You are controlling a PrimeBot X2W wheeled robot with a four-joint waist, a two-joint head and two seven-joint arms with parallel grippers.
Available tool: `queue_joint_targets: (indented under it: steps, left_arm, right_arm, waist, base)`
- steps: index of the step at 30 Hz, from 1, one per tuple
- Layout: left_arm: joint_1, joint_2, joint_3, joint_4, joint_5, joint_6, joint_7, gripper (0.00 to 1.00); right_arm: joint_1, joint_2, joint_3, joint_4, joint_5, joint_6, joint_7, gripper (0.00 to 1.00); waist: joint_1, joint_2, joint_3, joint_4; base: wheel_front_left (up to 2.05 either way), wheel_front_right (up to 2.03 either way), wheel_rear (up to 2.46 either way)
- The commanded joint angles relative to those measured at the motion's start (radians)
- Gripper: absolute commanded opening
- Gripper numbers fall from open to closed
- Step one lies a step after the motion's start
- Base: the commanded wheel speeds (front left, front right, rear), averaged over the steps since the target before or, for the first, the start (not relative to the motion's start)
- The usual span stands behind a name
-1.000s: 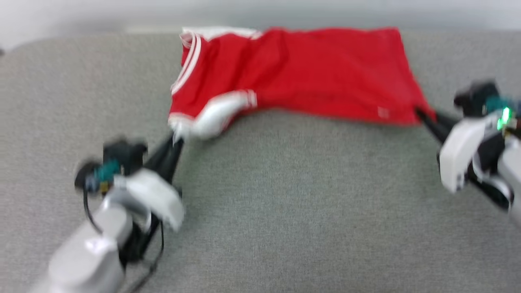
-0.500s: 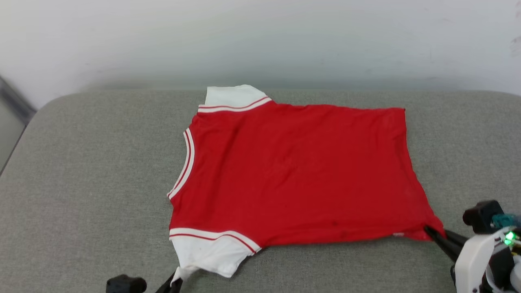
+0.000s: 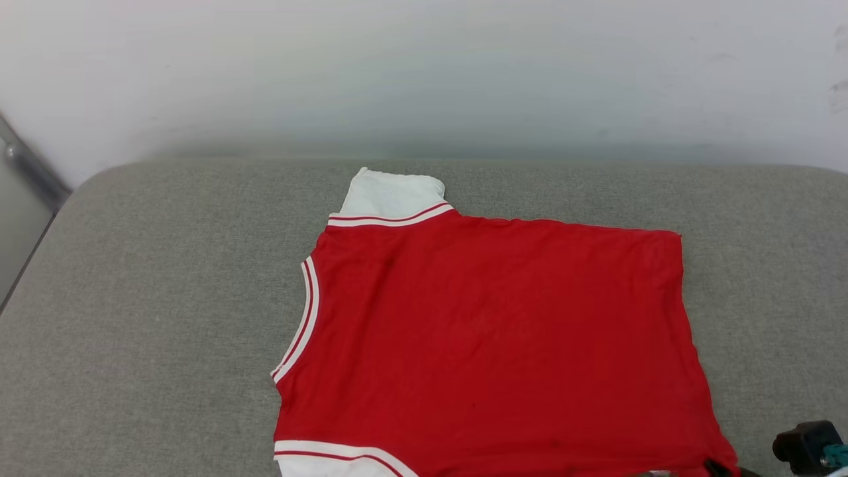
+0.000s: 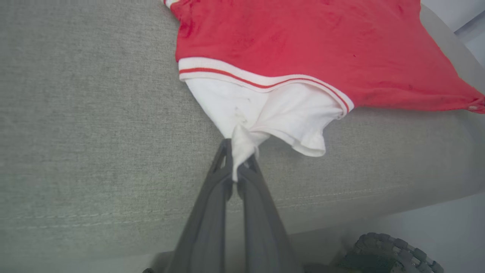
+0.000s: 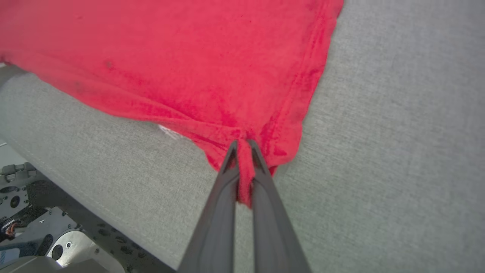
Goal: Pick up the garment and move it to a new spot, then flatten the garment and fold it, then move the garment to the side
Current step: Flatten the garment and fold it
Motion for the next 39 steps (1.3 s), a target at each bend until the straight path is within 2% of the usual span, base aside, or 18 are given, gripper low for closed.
queue_joint_targets:
  steps: [1, 9, 14, 20, 31, 39]
  left_arm:
    - [-0.022, 0.006, 0.005, -0.003, 0.015, -0.001, -0.005, 0.0]
    - [-0.251, -0.001, 0.0, 0.043, 0.105, -0.071, 0.031, 0.0]
    - [-0.424, -0.014, 0.022, 0.093, 0.144, -0.108, 0.065, 0.0]
    - [-0.6, -0.028, 0.036, 0.199, 0.159, -0.181, 0.089, 0.0]
    - [-0.767, -0.103, 0.004, 0.505, 0.166, -0.293, 0.115, 0.0]
    - [-0.786, -0.186, -0.034, 0.695, 0.157, -0.358, 0.09, 0.0]
  right_arm:
    - [0.017, 0.017, -0.033, -0.02, -0.015, -0.001, 0.013, 0.0]
    - [-0.006, 0.084, -0.188, -0.141, -0.102, -0.001, 0.111, 0.0]
    - [-0.072, 0.099, -0.234, -0.195, -0.131, -0.001, 0.154, 0.0]
    - [-0.173, 0.102, -0.26, -0.212, -0.129, -0.001, 0.185, 0.0]
    - [-0.347, 0.134, -0.162, -0.058, -0.117, -0.001, 0.212, 0.0]
    - [-0.4, 0.137, -0.076, 0.066, -0.09, -0.001, 0.164, 0.0]
  waist:
    - [0.0002, 0.0, 0.007, -0.001]
    - [0.0002, 0.0, 0.052, -0.004]
    - [0.0002, 0.0, 0.105, -0.019]
    - [0.0002, 0.0, 0.184, -0.042]
    - [0.0002, 0.0, 0.308, -0.062]
    - [0.0002, 0.0, 0.3, -0.054]
  base:
    - [0.0, 0.0, 0.0]
    - [0.0, 0.0, 0.0]
    - [0.0, 0.0, 0.0]
    - [0.0, 0.0, 0.0]
    - [0.0, 0.0, 0.0]
    - [0.0, 0.0, 0.0]
